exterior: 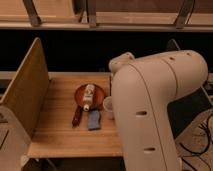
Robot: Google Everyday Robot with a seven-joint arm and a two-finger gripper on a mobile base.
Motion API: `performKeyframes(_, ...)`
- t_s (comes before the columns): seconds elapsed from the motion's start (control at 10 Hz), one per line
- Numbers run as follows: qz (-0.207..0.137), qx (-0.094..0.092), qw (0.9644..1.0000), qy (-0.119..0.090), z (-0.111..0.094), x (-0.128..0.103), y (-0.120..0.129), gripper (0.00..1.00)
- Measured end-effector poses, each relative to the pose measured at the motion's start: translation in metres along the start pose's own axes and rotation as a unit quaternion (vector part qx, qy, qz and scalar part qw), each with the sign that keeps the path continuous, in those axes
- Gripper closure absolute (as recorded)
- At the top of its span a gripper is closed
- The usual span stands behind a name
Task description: Knock the eraser over
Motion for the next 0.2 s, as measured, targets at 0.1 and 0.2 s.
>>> performKeyframes(0.1, -0.018, -0.005, 0.9998, -0.005, 0.0003, -0.0059, 0.003, 0.64)
performKeyframes(0.2, -0.023, -0.006, 0.9997, -0.006, 0.0011, -0.0067, 0.004, 0.64)
